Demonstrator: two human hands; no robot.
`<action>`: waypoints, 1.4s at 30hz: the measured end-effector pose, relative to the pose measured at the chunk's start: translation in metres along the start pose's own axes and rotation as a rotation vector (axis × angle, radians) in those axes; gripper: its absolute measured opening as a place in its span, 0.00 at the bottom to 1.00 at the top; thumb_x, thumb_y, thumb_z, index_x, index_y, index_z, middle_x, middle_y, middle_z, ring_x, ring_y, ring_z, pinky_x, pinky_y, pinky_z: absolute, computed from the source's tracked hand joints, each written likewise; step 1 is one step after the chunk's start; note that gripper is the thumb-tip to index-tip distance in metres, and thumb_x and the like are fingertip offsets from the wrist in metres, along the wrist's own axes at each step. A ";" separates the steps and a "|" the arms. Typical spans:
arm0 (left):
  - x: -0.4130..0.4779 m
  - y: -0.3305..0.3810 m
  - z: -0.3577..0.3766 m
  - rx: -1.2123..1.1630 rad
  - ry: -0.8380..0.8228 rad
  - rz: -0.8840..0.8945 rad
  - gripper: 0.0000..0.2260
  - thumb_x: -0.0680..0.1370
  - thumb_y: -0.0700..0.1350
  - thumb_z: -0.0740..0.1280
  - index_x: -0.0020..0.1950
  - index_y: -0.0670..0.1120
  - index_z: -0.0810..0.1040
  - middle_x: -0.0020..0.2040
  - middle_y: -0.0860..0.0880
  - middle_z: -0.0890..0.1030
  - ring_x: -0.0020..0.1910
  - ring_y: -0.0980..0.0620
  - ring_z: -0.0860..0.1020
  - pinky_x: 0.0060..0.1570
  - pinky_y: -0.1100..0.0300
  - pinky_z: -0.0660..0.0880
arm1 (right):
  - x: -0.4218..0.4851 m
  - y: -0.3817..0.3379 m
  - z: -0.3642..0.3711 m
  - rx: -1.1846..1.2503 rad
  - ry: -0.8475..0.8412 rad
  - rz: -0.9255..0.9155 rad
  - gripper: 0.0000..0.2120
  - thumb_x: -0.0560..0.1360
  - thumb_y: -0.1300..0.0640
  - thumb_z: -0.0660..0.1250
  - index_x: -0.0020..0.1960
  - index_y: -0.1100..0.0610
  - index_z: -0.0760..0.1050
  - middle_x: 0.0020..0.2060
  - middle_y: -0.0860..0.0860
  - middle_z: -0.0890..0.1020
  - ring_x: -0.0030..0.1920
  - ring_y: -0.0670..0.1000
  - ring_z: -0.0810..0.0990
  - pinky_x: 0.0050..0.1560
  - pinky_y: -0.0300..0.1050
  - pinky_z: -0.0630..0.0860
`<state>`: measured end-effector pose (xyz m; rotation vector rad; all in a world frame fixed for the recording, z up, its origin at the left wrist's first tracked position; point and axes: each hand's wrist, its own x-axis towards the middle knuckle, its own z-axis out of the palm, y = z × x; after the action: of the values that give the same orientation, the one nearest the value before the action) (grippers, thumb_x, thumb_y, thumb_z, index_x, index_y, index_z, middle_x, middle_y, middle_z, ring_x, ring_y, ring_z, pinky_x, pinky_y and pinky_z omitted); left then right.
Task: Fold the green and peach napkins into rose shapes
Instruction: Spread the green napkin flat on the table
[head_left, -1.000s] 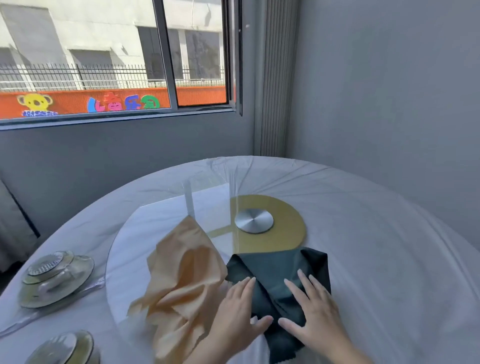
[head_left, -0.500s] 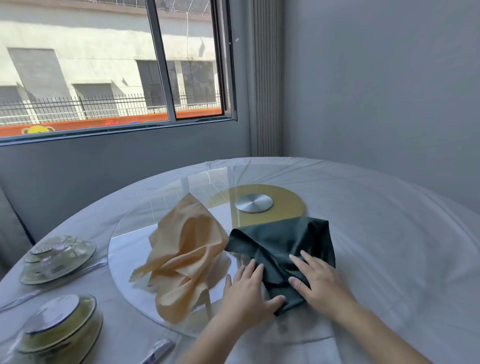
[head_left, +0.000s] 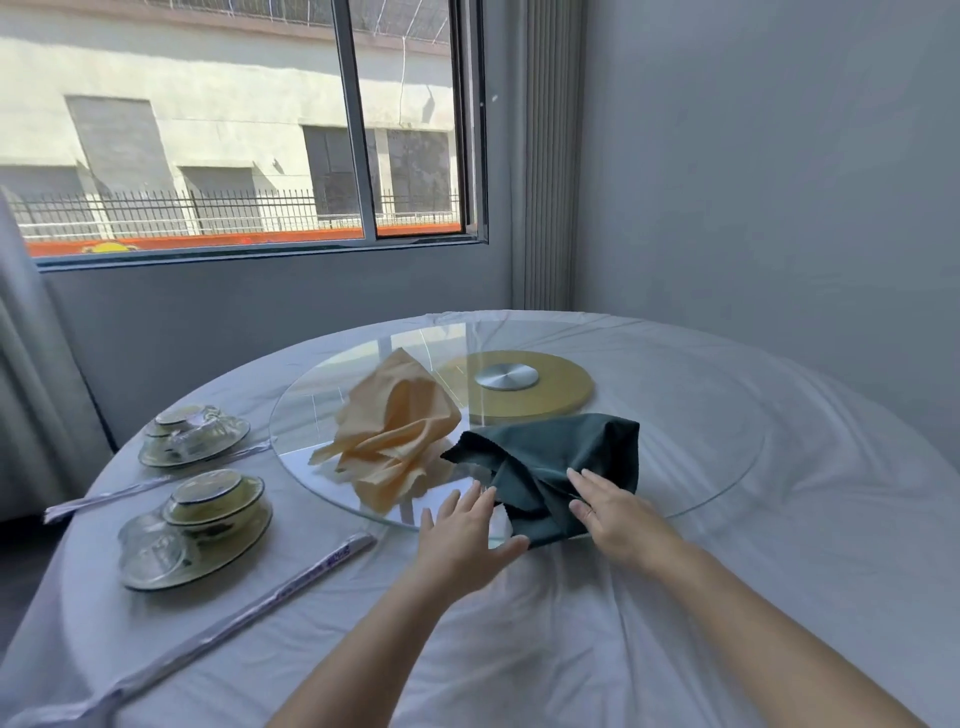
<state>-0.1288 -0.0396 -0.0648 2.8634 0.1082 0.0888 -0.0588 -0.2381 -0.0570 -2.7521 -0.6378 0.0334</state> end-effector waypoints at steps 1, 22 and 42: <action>-0.002 0.000 -0.002 -0.002 0.013 0.003 0.35 0.76 0.66 0.56 0.77 0.52 0.49 0.78 0.52 0.48 0.76 0.49 0.47 0.73 0.43 0.46 | 0.000 0.000 -0.001 0.027 0.007 0.004 0.24 0.81 0.44 0.48 0.76 0.46 0.50 0.76 0.46 0.53 0.74 0.51 0.59 0.70 0.49 0.60; 0.079 0.011 0.013 -0.044 0.004 0.031 0.33 0.78 0.63 0.54 0.76 0.44 0.52 0.71 0.45 0.67 0.68 0.45 0.66 0.65 0.54 0.63 | 0.033 0.058 -0.035 0.174 0.293 0.059 0.16 0.80 0.48 0.55 0.66 0.47 0.72 0.62 0.43 0.74 0.61 0.48 0.73 0.53 0.44 0.71; 0.065 0.017 -0.026 -0.074 0.583 0.343 0.30 0.74 0.64 0.58 0.68 0.46 0.69 0.64 0.48 0.76 0.63 0.49 0.73 0.61 0.56 0.70 | 0.053 0.039 -0.067 0.273 0.332 0.035 0.13 0.79 0.46 0.58 0.56 0.45 0.79 0.48 0.47 0.84 0.51 0.53 0.79 0.46 0.48 0.75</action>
<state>-0.0645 -0.0438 -0.0319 2.6590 -0.2673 0.9665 0.0121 -0.2683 -0.0027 -2.4285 -0.4555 -0.3003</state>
